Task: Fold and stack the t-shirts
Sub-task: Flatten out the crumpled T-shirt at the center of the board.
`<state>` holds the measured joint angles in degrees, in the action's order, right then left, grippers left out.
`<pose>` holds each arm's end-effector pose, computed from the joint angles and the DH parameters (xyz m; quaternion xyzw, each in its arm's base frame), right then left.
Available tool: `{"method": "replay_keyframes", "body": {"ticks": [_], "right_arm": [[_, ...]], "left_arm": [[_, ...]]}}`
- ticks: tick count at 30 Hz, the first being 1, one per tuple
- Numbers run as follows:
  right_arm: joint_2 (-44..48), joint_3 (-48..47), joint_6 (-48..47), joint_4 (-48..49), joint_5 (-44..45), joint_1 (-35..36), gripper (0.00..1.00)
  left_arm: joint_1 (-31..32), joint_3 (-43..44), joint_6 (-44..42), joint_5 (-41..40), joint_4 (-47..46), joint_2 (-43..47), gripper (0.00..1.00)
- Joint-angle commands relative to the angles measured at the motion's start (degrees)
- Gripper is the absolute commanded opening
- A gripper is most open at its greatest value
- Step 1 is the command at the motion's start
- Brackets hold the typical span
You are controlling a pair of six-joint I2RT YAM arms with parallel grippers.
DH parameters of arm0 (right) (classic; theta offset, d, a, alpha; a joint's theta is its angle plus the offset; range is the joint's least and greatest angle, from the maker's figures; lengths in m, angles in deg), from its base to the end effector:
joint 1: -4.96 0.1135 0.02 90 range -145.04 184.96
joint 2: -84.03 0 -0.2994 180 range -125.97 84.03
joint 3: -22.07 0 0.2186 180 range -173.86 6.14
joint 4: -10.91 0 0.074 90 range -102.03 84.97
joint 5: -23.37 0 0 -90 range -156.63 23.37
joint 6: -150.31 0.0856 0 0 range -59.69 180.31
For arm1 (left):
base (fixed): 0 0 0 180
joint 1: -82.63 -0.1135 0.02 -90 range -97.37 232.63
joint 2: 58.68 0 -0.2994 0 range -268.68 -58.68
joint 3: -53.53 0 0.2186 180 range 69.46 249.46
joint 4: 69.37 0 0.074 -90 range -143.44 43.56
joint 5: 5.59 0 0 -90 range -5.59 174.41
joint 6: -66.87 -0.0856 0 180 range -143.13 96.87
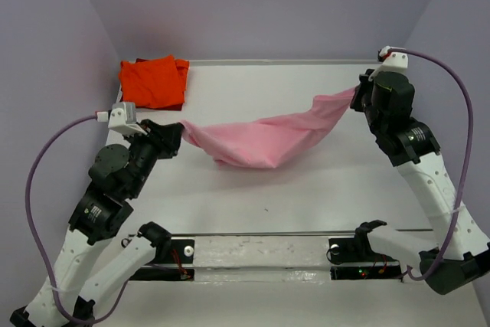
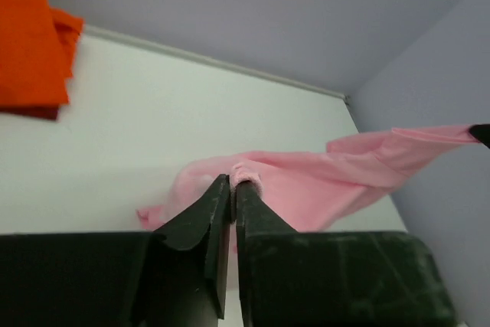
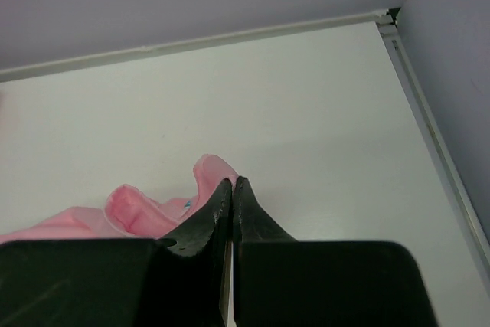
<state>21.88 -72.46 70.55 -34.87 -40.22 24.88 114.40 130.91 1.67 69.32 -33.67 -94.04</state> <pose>0.2116 0.0362 0.4604 0.0766 0.7732 -0.0161 0.6293 0.0916 -0.0305 0.4503 -0.0574 0.6660 -0.2728 0.6919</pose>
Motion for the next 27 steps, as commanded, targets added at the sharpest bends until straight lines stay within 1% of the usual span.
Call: {"method": "replay_keyframes", "body": {"ticks": [1, 2, 5, 6, 7, 8, 11, 12, 14, 15, 16, 17, 18, 19, 20, 21, 23, 24, 27], "right_arm": [[1.07, 5.13, 1.71, -0.13, -1.02, -0.24, 0.00], [0.81, 5.57, 1.71, -0.21, -0.67, -0.24, 0.00], [0.28, 5.75, 2.06, -0.04, -1.01, -0.24, 0.00], [-0.16, 5.57, 2.24, -0.12, -1.10, -0.24, 0.00], [-0.34, 5.31, 2.33, -0.04, -1.36, -0.24, 0.00], [-0.43, 5.31, 2.42, -0.04, -1.45, -0.24, 0.00], [-0.78, 5.13, 2.59, 0.05, -1.80, -0.24, 0.00], [-0.87, 5.22, 2.68, -0.04, -1.89, -0.24, 0.00], [-1.04, 5.48, 2.68, 0.05, -2.24, -0.24, 0.00], [-1.13, 5.74, 2.77, 0.05, -2.33, -0.24, 0.00], [-1.13, 6.01, 2.77, 0.22, -2.51, -0.24, 0.00], [-1.22, 6.27, 2.77, 0.31, -2.42, -0.24, 0.00], [-1.31, 6.62, 2.77, 0.31, -2.42, -0.24, 0.00], [-1.31, 6.80, 2.77, 0.31, -2.51, -0.24, 0.00], [-1.39, 7.06, 2.77, 0.58, -2.59, -0.24, 0.00], [-1.39, 7.15, 2.85, 0.58, -2.68, -0.24, 0.00], [-1.39, 7.50, 2.94, 0.67, -3.03, -0.24, 0.00], [-1.48, 7.68, 2.94, 0.58, -2.95, -0.24, 0.00], [-1.05, 8.03, 2.77, 0.67, -2.51, -0.24, 0.00]], "left_arm": [[-0.04, -9.49, 12.10, 13.15, -1.57, 3.53, 0.32], [-0.13, -11.94, 13.94, 13.42, -1.66, 5.10, 0.50], [-0.04, -10.75, 12.21, 10.27, -0.44, 5.30, 0.59], [-0.13, -9.43, 11.16, 9.04, 0.52, 3.99, 0.68], [-0.04, -6.37, 10.02, 6.68, 0.79, 3.02, 0.70], [-0.04, -5.13, 7.57, 5.61, 0.71, 1.88, 0.70], [-0.13, -3.18, 4.75, 1.83, -2.09, -4.00, 0.70], [-0.04, -3.70, 4.21, -0.01, -5.15, -5.33, 0.70], [-0.04, -6.07, 3.24, -0.64, -8.59, -8.57, 0.69], [-0.13, -6.95, 2.98, -0.73, -10.26, -12.51, 0.68], [-0.13, -8.35, 3.06, -0.38, -13.32, -14.55, 0.67], [-0.13, -9.15, 3.93, 0.58, -14.92, -19.35, 0.65], [-0.22, -9.94, 3.86, 2.85, -18.59, -22.01, 0.64], [-0.22, -10.73, 4.73, 4.09, -19.32, -24.56, 0.62], [-0.22, -11.17, 4.91, 5.85, -21.94, -27.20, 0.61], [-0.22, -11.35, 4.82, 9.61, -25.01, -32.18, 0.61], [0.13, -9.96, 5.52, 13.58, -26.62, -37.04, 0.61], [0.14, -8.64, 5.44, 17.34, -25.84, -41.42, 0.60], [2.32, -6.26, 4.74, 16.85, -26.01, -45.49, 0.59]]}}
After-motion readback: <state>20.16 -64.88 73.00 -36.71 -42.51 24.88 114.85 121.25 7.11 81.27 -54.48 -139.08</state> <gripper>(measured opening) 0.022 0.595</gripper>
